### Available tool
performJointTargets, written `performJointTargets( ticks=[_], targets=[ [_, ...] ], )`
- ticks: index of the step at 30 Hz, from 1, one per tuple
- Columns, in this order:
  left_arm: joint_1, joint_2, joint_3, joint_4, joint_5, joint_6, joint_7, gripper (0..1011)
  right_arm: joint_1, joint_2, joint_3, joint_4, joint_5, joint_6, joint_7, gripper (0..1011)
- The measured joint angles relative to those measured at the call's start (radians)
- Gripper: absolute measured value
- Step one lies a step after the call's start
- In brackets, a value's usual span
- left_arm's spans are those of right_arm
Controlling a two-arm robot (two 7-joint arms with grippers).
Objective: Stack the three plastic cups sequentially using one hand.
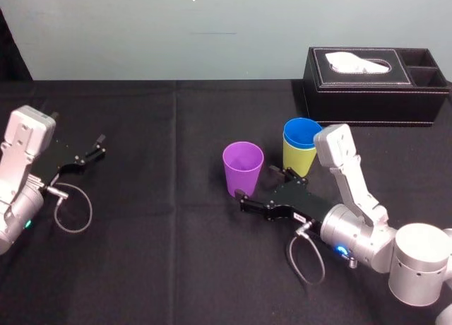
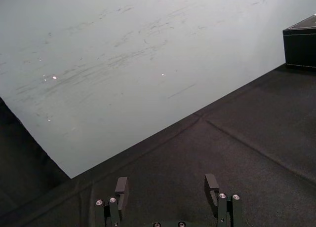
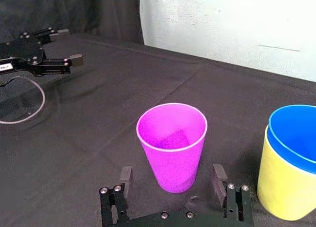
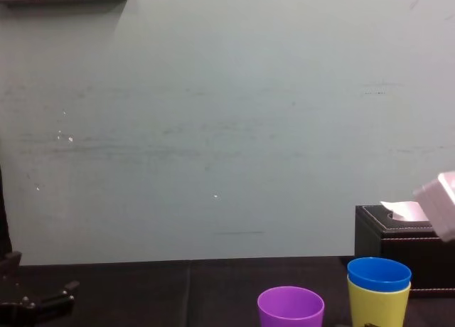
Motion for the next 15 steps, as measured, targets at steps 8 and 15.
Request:
performJointTargets(
  ticks=[8,15],
  targets=[
    [0.0,0.0,0.0,0.0,0.0,0.0,0.0,1011,0.024,-0.019,-0.006,0.03,-0.004,0.008,-0.008,1004],
    [0.0,0.0,0.0,0.0,0.0,0.0,0.0,1011,0.039,-0.032,-0.013,0.049,-0.014,0.006,-0.012,1004]
  ],
)
